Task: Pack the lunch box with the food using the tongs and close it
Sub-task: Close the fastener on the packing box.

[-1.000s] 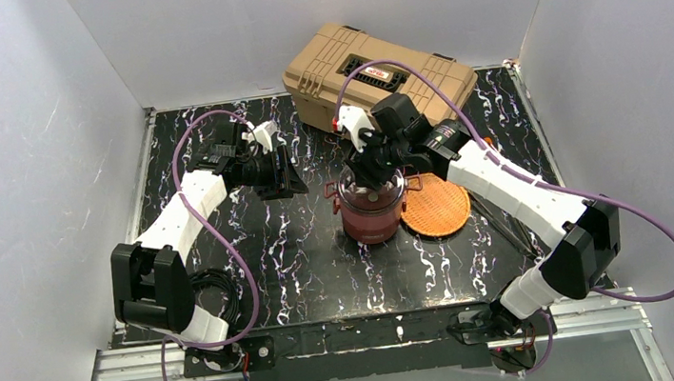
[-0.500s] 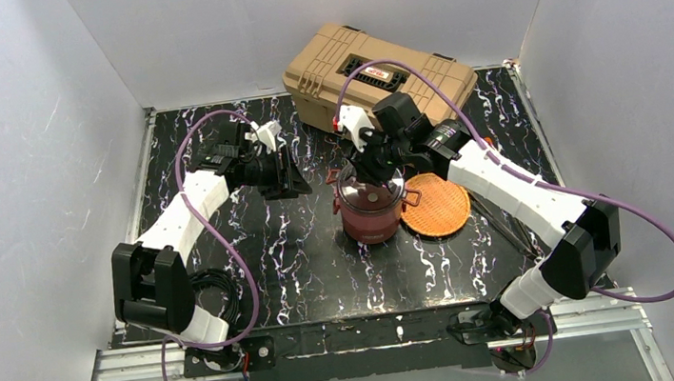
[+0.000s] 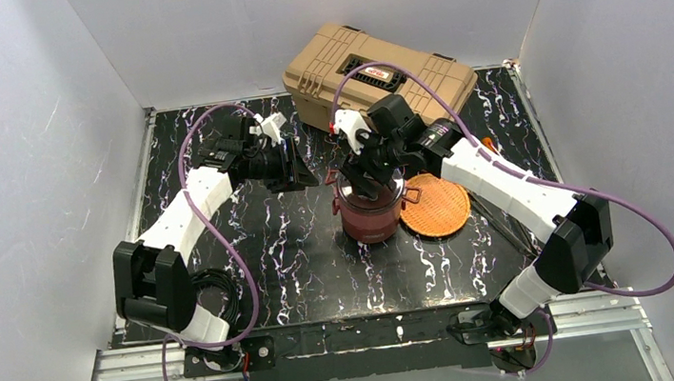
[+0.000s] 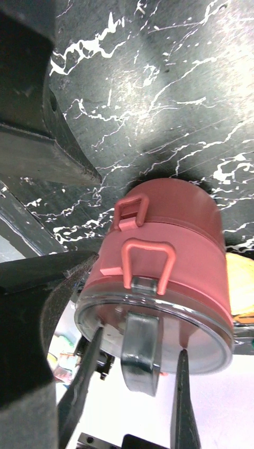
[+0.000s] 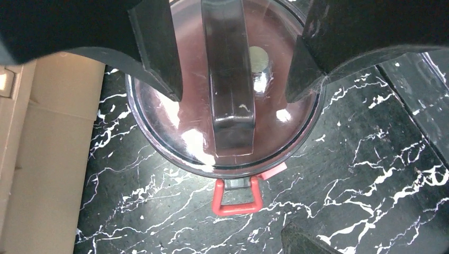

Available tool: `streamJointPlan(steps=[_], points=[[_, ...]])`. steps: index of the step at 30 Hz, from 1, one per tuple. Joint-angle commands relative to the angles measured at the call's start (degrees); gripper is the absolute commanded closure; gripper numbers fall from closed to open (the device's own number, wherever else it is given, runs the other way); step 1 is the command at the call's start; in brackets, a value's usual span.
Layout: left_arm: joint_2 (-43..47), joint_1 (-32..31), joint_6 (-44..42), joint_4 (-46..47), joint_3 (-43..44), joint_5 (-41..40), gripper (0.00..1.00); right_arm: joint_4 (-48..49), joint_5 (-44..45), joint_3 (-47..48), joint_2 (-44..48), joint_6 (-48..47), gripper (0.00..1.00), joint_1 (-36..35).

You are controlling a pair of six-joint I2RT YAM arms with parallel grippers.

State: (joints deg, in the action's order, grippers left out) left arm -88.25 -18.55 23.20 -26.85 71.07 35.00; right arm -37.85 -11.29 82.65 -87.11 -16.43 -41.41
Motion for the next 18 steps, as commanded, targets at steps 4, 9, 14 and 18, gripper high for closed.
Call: streamJointPlan(steps=[4,9,14,18], points=[[3.52,0.22,2.74,2.61,3.53,-0.51,0.51,5.44,8.86,-1.07,8.21,15.31,0.08,-0.32],[0.85,0.22,2.64,2.26,4.75,-0.70,0.50,7.05,23.70,-2.86,14.29,34.83,0.05,-0.27],[2.80,0.46,0.67,2.58,0.65,-4.34,0.49,-3.97,35.04,-3.96,19.42,55.62,0.06,-0.31],[4.95,0.62,0.59,2.79,-1.64,-4.91,0.48,-10.22,35.47,-8.51,22.90,64.32,0.07,-0.33]])
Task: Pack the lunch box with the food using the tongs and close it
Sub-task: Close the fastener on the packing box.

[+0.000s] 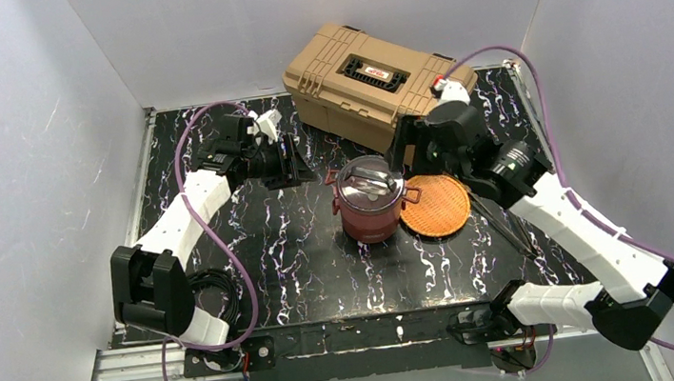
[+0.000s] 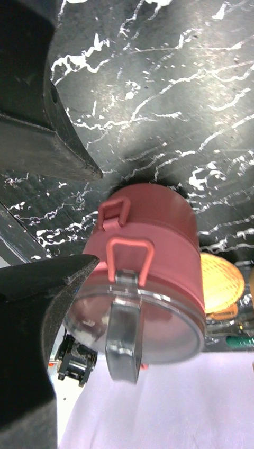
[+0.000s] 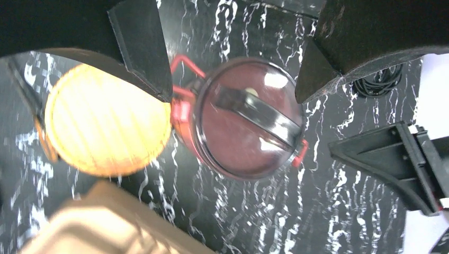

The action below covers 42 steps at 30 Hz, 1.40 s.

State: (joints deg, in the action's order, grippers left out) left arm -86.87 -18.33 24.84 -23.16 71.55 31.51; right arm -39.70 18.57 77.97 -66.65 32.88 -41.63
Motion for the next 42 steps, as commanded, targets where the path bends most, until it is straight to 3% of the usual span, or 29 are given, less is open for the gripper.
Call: streamJointPlan(steps=[1,5,11,22,25,29,32,42], points=[[3.56,0.40,-1.29,-1.08,-1.70,-1.07,0.47,-9.35,4.90,-5.01,2.90,16.10,0.06,-0.11],[3.47,0.51,-1.36,-1.95,-1.21,-0.88,0.47,-9.69,0.79,-9.87,4.17,19.54,0.08,-0.11],[3.53,0.73,-1.20,-2.24,-0.80,-0.02,0.46,-1.13,-4.97,-18.74,6.61,24.85,0.10,-0.19],[3.52,1.37,-1.24,-2.77,-0.40,0.71,0.46,9.26,-2.68,-25.82,9.13,30.48,0.09,-0.91],[3.34,1.45,-0.92,-2.51,-0.52,1.43,0.46,12.96,-3.13,-28.14,8.88,30.63,0.14,-0.91],[3.00,1.45,-0.88,-2.59,-0.41,1.72,0.46,13.93,-1.69,-28.98,7.60,28.06,0.34,-0.88],[2.95,1.47,-0.91,-2.60,-0.42,1.61,0.46,16.44,-0.84,-30.14,6.95,25.03,0.44,-0.91],[2.16,1.45,-0.85,-2.53,-0.32,2.60,0.46,20.82,-1.42,-31.18,2.78,15.40,0.48,2.02]])
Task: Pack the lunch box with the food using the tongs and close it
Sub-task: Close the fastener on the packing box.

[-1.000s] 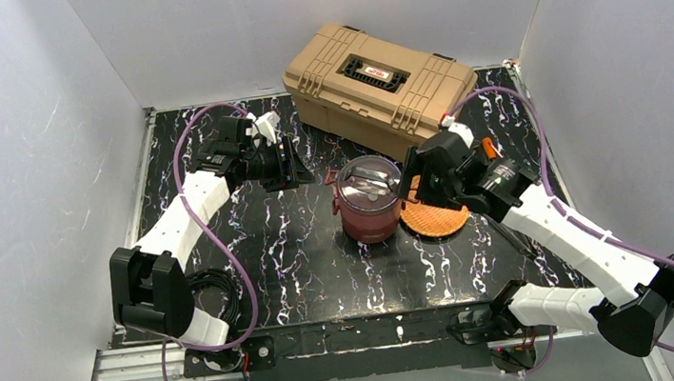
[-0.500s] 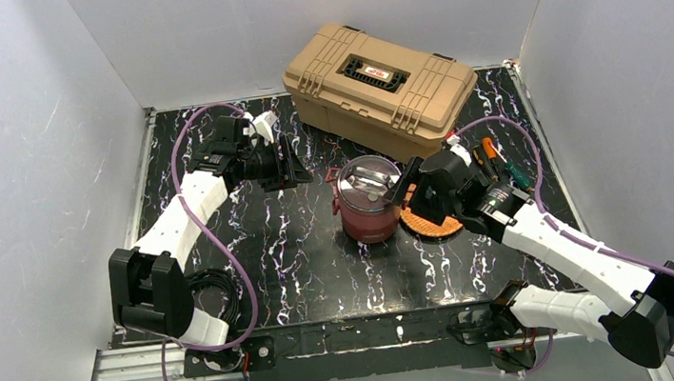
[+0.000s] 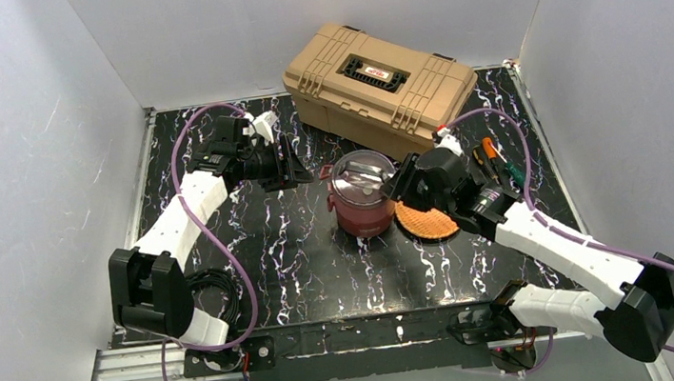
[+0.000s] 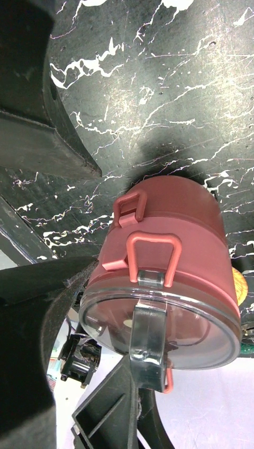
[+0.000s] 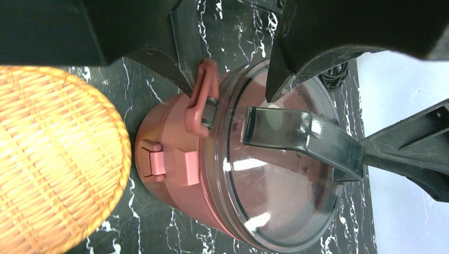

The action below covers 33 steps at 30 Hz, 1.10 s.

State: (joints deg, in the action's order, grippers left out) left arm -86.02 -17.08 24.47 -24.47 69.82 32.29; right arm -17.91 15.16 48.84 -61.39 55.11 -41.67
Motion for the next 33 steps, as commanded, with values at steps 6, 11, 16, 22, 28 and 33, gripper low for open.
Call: streamJointPlan(steps=[6,11,16,22,28,33], points=[[1.96,0.22,-1.14,-1.01,1.75,3.11,0.46,3.24,-7.92,-1.33,-3.42,-17.13,0.49,8.37],[3.55,0.33,-2.44,0.01,1.67,4.98,0.46,3.29,-17.71,2.33,-8.52,-24.90,0.50,11.60],[4.37,0.35,-4.71,0.77,1.85,7.13,0.46,3.23,-21.70,6.16,-12.47,-32.09,0.50,12.86],[1.34,0.18,-5.32,1.78,1.99,12.68,0.43,3.31,-24.32,9.31,-15.53,-37.00,0.44,14.54],[-0.46,-0.79,-5.72,3.09,1.16,10.90,0.43,2.44,-25.03,10.00,-15.77,-37.74,0.35,15.82],[0.65,-2.06,-7.90,4.43,1.63,5.28,0.44,-1.99,-21.36,10.06,-12.71,-35.11,0.20,15.92]])
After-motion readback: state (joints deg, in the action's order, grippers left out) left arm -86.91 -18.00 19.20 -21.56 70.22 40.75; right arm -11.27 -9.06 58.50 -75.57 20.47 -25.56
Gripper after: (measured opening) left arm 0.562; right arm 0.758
